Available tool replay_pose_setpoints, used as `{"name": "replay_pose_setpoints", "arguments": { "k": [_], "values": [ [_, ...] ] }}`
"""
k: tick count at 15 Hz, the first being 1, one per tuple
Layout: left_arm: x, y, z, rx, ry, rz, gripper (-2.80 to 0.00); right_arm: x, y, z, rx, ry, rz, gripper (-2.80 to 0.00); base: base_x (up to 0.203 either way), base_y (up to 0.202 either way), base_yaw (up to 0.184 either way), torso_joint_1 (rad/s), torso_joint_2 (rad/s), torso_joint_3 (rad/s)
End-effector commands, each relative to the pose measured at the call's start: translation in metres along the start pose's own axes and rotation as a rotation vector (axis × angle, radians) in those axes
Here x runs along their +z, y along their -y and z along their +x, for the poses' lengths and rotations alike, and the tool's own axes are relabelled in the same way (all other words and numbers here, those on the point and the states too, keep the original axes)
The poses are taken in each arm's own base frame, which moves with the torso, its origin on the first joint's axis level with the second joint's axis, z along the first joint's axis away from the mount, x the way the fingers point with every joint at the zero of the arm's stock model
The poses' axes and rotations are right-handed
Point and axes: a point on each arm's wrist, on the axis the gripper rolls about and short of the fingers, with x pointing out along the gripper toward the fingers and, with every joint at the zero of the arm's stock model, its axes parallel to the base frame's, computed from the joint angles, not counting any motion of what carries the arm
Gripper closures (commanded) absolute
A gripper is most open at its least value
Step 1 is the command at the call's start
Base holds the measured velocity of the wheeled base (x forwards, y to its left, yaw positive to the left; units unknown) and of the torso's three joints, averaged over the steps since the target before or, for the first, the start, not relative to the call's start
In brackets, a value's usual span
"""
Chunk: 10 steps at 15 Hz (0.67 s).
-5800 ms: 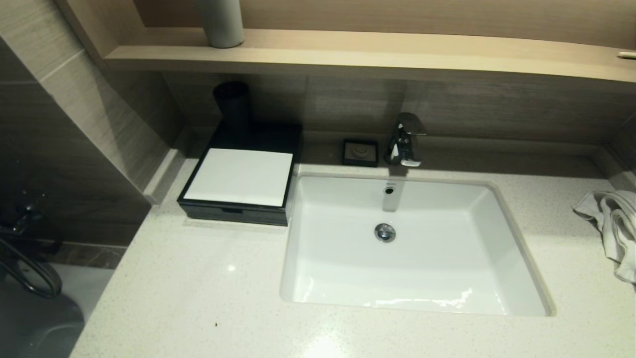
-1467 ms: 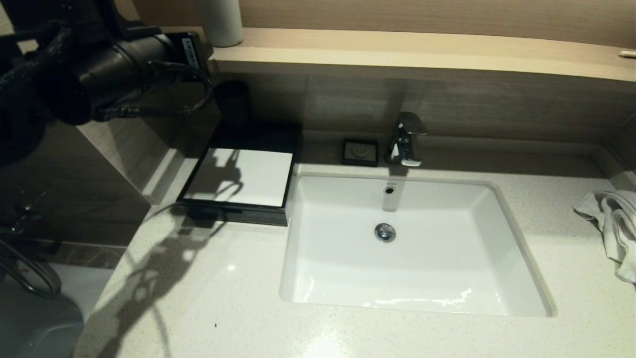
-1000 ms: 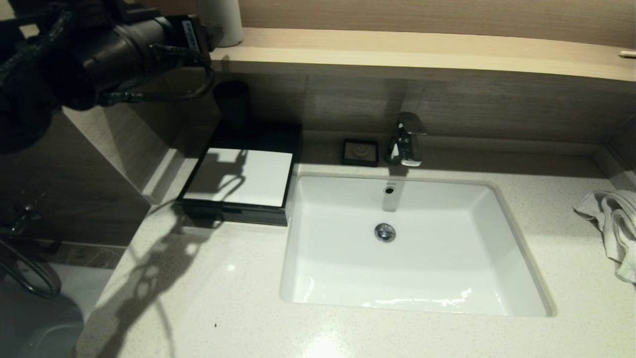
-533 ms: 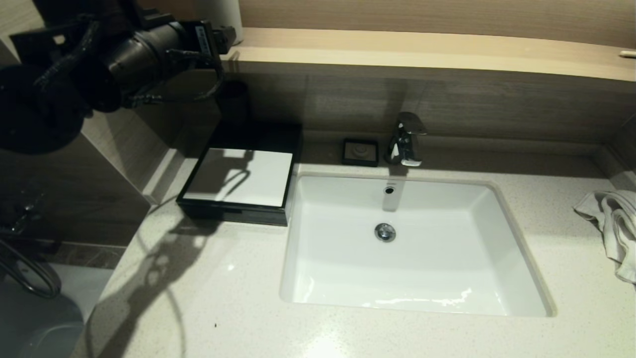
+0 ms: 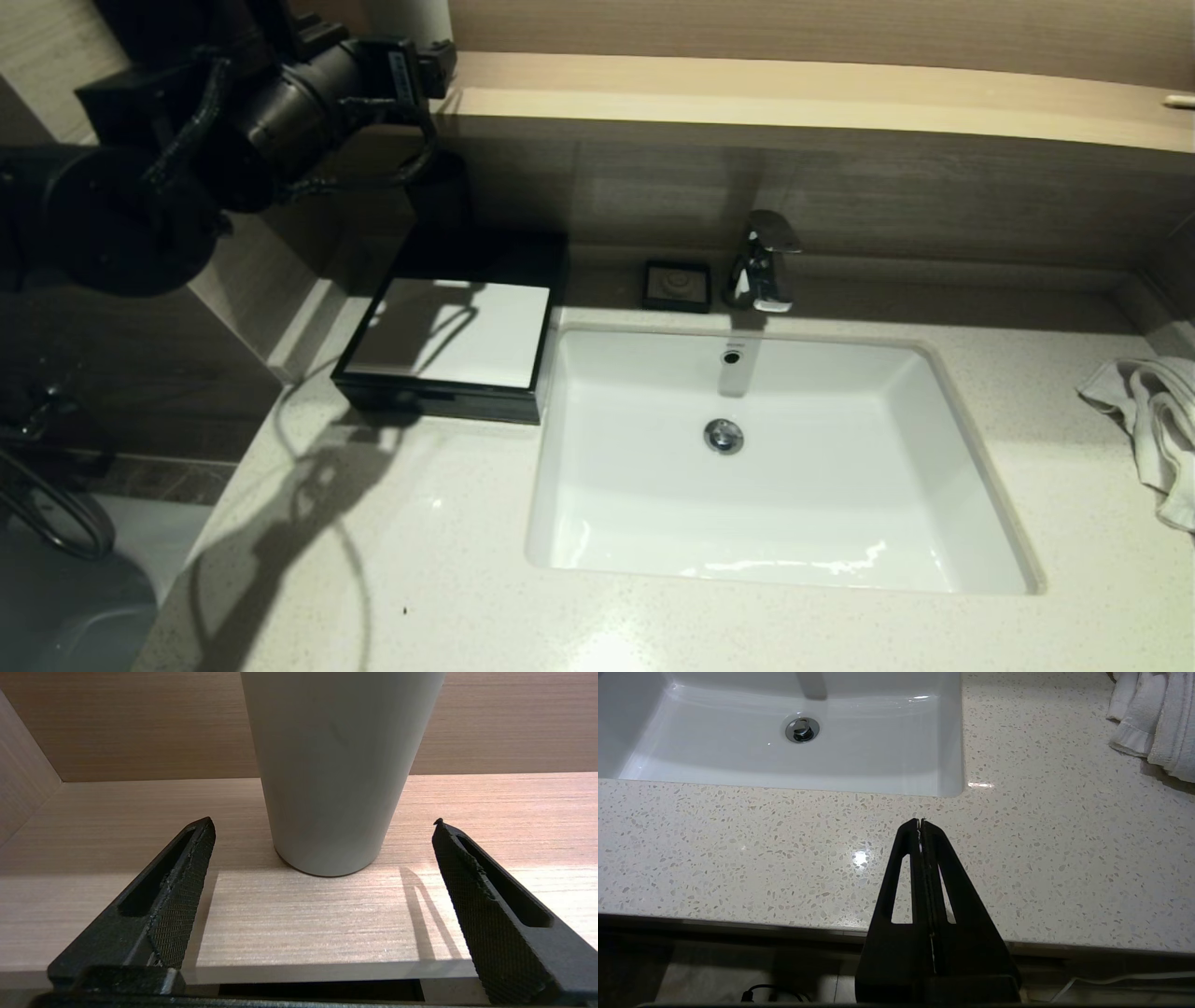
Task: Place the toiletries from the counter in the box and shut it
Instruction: Pick up the cup
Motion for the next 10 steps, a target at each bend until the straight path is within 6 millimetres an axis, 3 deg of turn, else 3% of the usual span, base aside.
{"name": "replay_pose_setpoints", "arguments": {
  "k": [1,10],
  "values": [
    [-0.003,0.002,0.008,0.002,0.005,0.0,-2.8,0.0,0.0,0.0,0.0,0.0,0.0,0.0,0.0,0.0,0.0,0.0,0.0,0.0],
    [-0.005,0.006,0.027,0.006,0.038,-0.009,-2.8,0.0,0.0,0.0,-0.001,-0.001,0.0,0.0,0.0,0.0,0.0,0.0,0.0,0.0]
  ]
}}
